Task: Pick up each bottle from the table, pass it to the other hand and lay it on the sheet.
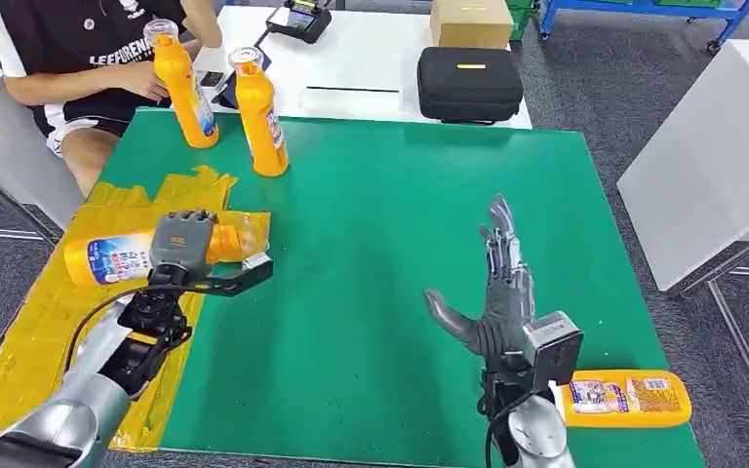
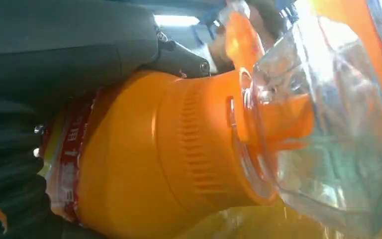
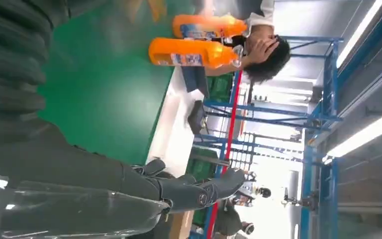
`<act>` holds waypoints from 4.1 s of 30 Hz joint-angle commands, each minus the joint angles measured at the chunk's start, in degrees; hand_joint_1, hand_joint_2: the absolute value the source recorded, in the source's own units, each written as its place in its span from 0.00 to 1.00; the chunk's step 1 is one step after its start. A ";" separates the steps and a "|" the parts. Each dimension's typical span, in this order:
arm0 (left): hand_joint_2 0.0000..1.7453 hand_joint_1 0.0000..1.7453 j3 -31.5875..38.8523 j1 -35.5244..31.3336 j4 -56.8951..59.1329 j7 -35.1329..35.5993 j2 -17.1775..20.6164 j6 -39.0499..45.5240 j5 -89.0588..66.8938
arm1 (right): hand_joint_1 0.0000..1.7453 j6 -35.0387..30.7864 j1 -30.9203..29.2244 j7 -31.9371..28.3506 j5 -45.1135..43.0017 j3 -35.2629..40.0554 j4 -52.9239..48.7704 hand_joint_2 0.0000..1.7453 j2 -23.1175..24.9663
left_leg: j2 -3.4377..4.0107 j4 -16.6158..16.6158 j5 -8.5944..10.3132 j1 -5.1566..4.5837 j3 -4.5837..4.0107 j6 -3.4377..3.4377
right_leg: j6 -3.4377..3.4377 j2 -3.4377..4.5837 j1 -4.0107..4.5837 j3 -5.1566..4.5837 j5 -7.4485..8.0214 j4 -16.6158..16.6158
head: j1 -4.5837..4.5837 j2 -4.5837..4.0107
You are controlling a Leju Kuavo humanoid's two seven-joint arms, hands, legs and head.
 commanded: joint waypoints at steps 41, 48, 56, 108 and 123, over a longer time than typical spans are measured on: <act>1.00 0.00 15.22 7.20 -20.49 -34.21 -8.26 2.04 49.37 | 0.00 -15.52 0.38 3.97 30.15 1.93 -5.20 1.00 -3.26 | 0.12 0.06 -0.19 -0.01 0.20 -0.11 | -0.09 0.02 0.01 0.19 -0.15 0.05 | 0.00 0.00; 1.00 0.00 14.67 7.73 -21.44 -33.45 -7.88 1.65 49.59 | 0.00 -15.35 0.71 4.17 30.20 1.84 -5.57 1.00 -3.22 | 0.07 0.01 -0.12 0.01 0.14 -0.10 | -0.08 0.00 0.02 0.13 -0.07 -0.01 | 0.00 0.00; 1.00 0.00 13.01 9.69 -27.99 -35.75 -7.42 -0.65 54.57 | 0.00 -15.84 1.65 4.32 35.20 2.96 -8.80 1.00 -6.84 | 0.09 0.03 -0.24 0.02 0.31 -0.16 | -0.12 -0.02 0.04 0.31 -0.18 0.00 | 0.02 0.00; 1.00 0.00 8.53 7.60 -17.05 -35.22 -11.59 -6.58 63.31 | 0.00 12.21 9.19 -4.69 69.62 -45.67 15.16 1.00 -11.05 | 0.11 -0.04 -0.26 -0.06 0.17 -0.13 | -0.03 0.12 -0.02 0.14 -0.04 -0.18 | -0.02 0.00; 1.00 0.00 8.08 7.23 -15.38 -34.80 -11.56 -6.69 63.54 | 0.00 7.18 4.15 -1.61 72.64 -43.64 28.32 1.00 -14.57 | 0.12 -0.03 -0.28 -0.02 0.25 -0.13 | -0.04 0.11 0.02 0.25 -0.06 -0.18 | -0.02 0.00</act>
